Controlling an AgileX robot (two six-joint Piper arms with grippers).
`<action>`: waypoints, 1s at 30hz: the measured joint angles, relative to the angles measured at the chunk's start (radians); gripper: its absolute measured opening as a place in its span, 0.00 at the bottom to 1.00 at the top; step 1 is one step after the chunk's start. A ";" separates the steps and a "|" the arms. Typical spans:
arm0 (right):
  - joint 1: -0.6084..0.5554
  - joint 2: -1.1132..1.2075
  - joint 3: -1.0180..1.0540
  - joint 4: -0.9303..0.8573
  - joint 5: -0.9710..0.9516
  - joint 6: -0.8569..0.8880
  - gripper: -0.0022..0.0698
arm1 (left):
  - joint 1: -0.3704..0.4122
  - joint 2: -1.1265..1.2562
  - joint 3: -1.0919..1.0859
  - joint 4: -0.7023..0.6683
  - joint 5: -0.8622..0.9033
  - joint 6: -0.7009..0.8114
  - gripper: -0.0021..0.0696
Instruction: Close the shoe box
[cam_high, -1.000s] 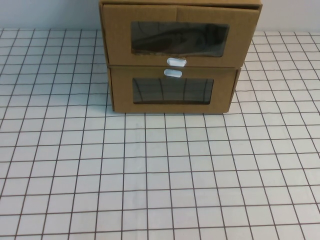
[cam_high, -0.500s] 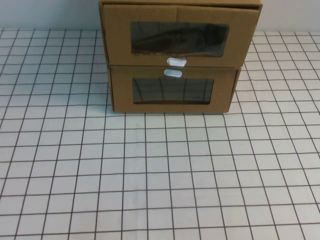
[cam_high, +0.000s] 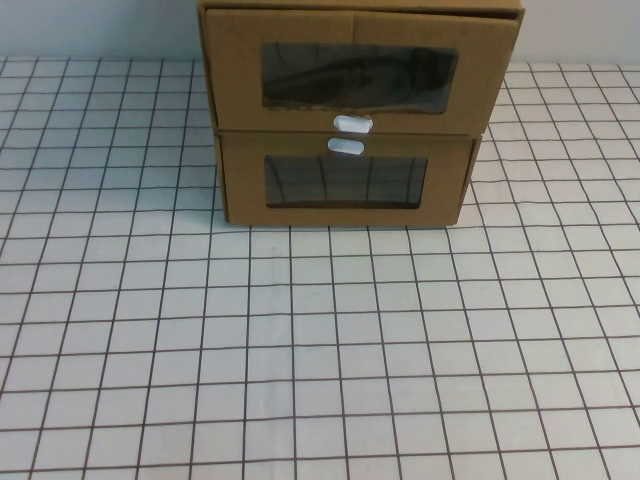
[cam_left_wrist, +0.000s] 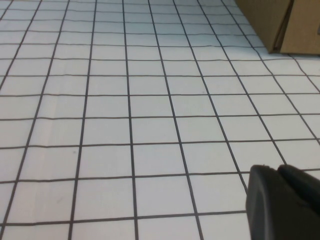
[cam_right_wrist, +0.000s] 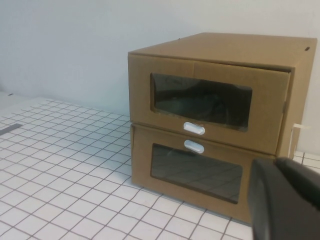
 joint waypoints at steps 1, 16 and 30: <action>0.000 0.000 0.000 0.000 0.002 0.000 0.01 | 0.000 0.000 0.000 0.000 0.000 0.000 0.02; 0.000 -0.126 0.000 0.000 0.035 0.000 0.01 | 0.000 -0.002 0.000 0.000 0.000 0.000 0.02; -0.032 -0.126 0.059 -0.004 -0.076 0.000 0.01 | 0.000 -0.002 0.000 0.000 0.000 0.000 0.02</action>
